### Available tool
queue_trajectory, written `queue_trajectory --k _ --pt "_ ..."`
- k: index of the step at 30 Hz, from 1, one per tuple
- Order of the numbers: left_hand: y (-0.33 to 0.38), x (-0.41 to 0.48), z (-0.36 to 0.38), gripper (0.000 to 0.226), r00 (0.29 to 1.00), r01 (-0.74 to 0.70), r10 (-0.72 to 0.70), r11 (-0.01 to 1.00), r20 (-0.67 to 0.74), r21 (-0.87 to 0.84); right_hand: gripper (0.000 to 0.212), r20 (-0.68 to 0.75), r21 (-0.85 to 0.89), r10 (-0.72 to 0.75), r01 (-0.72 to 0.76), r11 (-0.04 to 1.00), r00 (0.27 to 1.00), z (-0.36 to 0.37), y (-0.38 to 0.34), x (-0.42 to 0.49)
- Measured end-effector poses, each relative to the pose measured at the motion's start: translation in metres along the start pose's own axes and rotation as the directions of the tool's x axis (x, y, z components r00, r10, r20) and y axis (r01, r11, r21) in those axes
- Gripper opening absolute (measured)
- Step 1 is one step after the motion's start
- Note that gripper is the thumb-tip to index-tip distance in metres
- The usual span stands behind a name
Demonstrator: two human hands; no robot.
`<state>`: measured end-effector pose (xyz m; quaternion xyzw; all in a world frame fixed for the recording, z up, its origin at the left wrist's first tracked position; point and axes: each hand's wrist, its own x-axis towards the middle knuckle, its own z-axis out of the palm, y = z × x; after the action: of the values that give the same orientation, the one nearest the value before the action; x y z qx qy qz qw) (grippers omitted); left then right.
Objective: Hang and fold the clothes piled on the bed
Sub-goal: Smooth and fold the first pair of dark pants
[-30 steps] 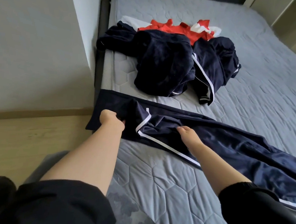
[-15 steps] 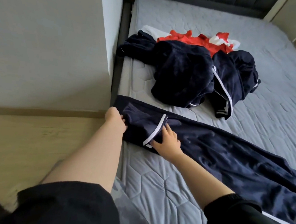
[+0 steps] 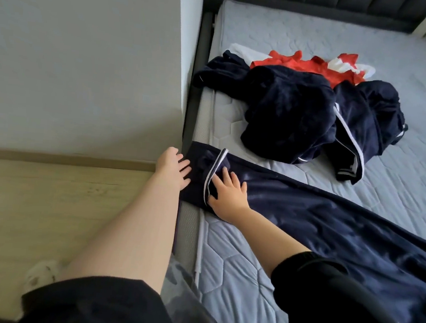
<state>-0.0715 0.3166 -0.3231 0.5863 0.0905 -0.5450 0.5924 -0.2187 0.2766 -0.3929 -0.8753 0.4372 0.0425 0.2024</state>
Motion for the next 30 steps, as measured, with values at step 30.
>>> queue_trajectory --k 30 --pt "-0.016 0.045 -0.011 0.015 0.844 -0.341 0.335 0.938 -0.419 0.062 0.017 -0.508 0.246 0.169 -0.046 0.968 0.845 -0.068 0.026 0.04"
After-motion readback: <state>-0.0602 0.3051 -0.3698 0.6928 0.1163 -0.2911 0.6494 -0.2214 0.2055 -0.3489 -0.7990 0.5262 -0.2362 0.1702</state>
